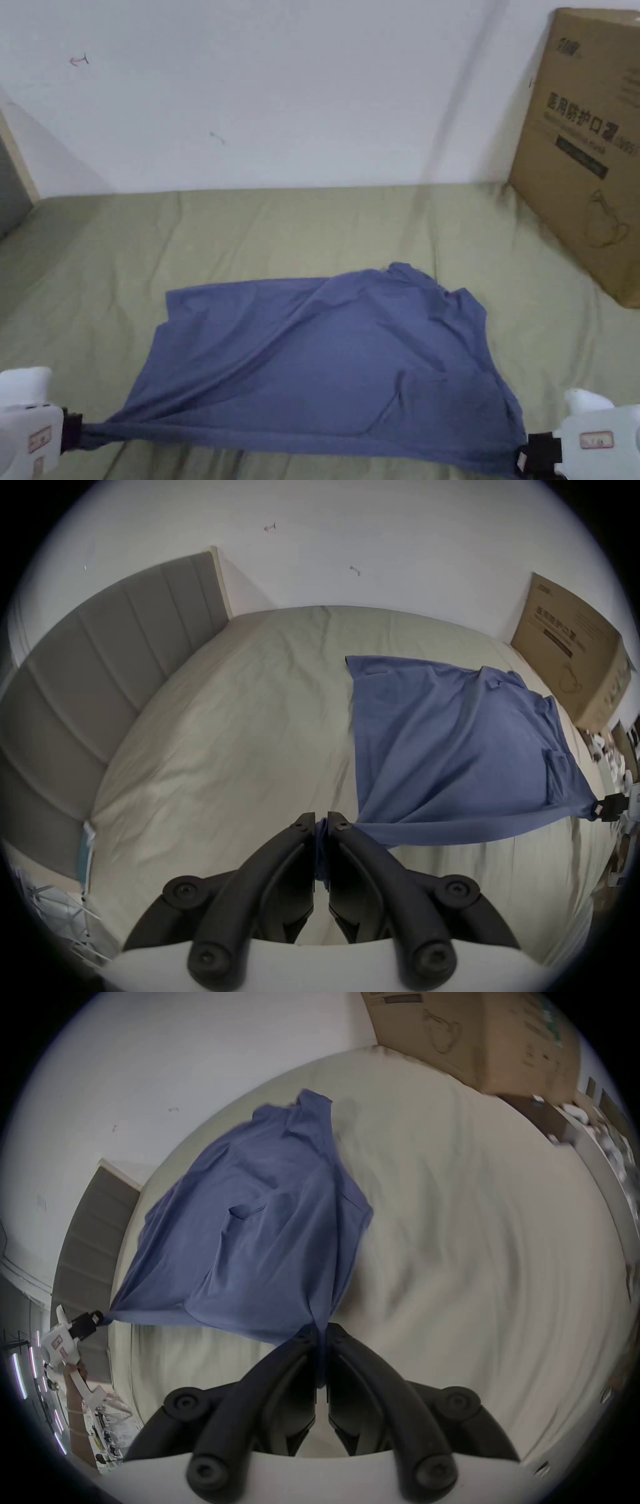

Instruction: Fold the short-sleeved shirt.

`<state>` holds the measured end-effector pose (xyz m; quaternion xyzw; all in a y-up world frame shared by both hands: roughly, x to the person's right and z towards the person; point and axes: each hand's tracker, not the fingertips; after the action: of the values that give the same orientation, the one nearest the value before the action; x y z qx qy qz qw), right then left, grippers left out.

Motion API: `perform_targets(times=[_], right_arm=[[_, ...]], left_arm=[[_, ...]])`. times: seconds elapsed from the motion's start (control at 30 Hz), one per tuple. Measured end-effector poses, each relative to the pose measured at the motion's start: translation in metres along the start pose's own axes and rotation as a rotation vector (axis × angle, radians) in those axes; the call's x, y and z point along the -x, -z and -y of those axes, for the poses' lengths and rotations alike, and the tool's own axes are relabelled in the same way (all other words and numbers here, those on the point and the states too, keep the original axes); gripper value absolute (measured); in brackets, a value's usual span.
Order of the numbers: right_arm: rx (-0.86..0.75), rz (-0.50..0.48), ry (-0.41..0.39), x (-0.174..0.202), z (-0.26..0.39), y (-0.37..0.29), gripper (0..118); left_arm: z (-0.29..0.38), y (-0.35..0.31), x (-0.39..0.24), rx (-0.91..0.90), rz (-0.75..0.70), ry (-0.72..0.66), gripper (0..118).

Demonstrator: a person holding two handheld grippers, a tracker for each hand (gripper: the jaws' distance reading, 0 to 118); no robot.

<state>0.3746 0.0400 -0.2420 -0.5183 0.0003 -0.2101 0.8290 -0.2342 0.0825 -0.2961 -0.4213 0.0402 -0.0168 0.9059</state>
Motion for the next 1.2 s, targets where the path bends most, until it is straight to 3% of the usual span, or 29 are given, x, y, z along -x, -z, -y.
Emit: perform_targets(times=[0.23,0.5,0.53,0.57,0.6,0.63,0.67,0.7,0.73,0.77,0.8,0.9,0.93,0.97,1.0,1.03,1.07,1.1,1.2], right_arm=[[-0.014,-0.003,-0.010,-0.004,0.132,-0.078,4],[-0.004,0.016,-0.037,-0.015,0.180,-0.093,4],[-0.014,0.014,-0.043,-0.014,0.181,-0.093,10],[-0.025,0.012,-0.041,-0.012,0.182,-0.095,30],[-0.036,0.010,-0.053,-0.008,0.183,-0.098,61],[-0.063,0.055,-0.075,-0.006,0.183,-0.100,79],[-0.082,0.101,-0.111,-0.001,0.186,-0.103,85],[-0.095,0.112,-0.165,0.003,0.190,-0.106,85],[-0.119,0.121,-0.196,0.007,0.195,-0.112,92],[-0.140,0.132,-0.224,0.008,0.198,-0.118,93],[-0.155,0.138,-0.243,0.012,0.203,-0.124,93],[-0.176,0.143,-0.223,0.017,0.221,-0.136,86],[-0.161,0.172,-0.223,0.023,0.227,-0.138,58],[-0.151,0.201,-0.227,0.028,0.235,-0.136,24],[-0.145,0.240,-0.205,0.031,0.243,-0.131,0],[-0.140,0.226,-0.174,0.030,0.248,-0.127,0],[-0.096,0.128,-0.176,0.028,0.250,-0.124,0],[-0.083,0.102,-0.159,0.028,0.252,-0.120,0],[-0.072,0.151,-0.179,0.027,0.247,-0.113,0]], left_arm=[[0.098,-0.070,0.024,0.047,0.007,-0.004,5],[0.171,-0.105,0.036,0.067,0.031,-0.003,6],[0.174,-0.107,0.037,0.057,0.036,-0.022,12],[0.173,-0.109,0.037,0.047,0.050,-0.049,24],[0.173,-0.113,0.038,0.028,0.044,-0.072,42],[0.173,-0.118,0.038,0.010,0.001,-0.081,63],[0.173,-0.125,0.039,-0.011,-0.029,-0.079,63],[0.174,-0.131,0.037,-0.026,-0.039,-0.091,70],[0.177,-0.138,0.037,-0.028,-0.028,-0.102,92],[0.181,-0.147,0.039,-0.035,-0.012,-0.118,107],[0.187,-0.156,0.039,-0.049,0.016,-0.138,112],[0.204,-0.173,0.039,-0.023,0.066,-0.215,99],[0.212,-0.176,0.039,-0.022,0.074,-0.228,71],[0.219,-0.178,0.038,-0.010,0.071,-0.229,39],[0.226,-0.175,0.034,0.012,0.046,-0.231,10],[0.233,-0.172,0.032,0.017,0.007,-0.221,4],[0.238,-0.169,0.032,0.021,0.005,-0.212,3],[0.239,-0.164,0.033,0.058,0.003,-0.208,3],[0.235,-0.157,0.039,0.026,0.028,-0.234,3]])
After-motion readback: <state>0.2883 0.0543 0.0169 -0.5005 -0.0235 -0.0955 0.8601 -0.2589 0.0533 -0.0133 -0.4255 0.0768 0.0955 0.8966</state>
